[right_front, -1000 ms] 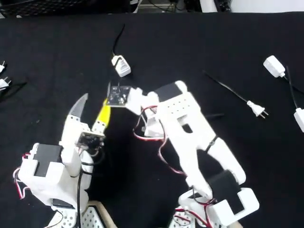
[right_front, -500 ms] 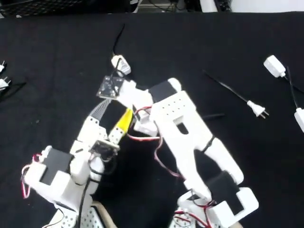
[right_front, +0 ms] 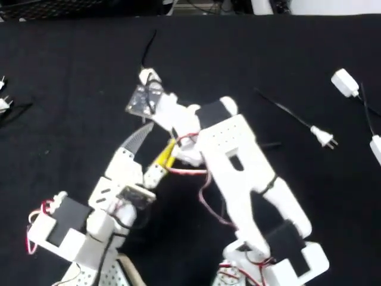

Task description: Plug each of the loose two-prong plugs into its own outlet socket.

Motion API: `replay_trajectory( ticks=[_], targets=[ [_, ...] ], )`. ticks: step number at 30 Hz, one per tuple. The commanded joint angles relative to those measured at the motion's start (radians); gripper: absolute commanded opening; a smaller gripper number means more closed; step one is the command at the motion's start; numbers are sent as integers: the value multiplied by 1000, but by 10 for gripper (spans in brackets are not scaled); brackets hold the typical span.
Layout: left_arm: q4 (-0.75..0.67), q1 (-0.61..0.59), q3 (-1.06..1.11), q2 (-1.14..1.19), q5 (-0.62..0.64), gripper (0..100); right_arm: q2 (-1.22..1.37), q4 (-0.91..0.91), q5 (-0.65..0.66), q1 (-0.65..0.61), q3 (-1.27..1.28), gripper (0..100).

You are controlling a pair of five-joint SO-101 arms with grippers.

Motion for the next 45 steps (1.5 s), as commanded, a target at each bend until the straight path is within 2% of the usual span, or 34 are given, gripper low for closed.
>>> replay_trajectory(
  ticks=[1, 6, 26, 34, 40, 45],
  targets=[
    [-29, 1, -5, 32, -6, 238, -41, -9, -17, 6, -68, 11],
    [-29, -39, -42, 75, -6, 238, -67, 31, -38, 6, -110, 11],
    [-29, -44, -42, 100, -8, 238, -131, 52, -86, 9, -117, 11],
    [-29, -156, -28, 101, -8, 238, -131, 41, -80, 12, 42, 11],
    [-29, -188, 1, 101, -8, 239, -131, -209, -80, 8, 320, 11],
    [-28, -325, 1, 103, -6, 239, -131, -485, -86, 8, 536, 12]
  ],
)
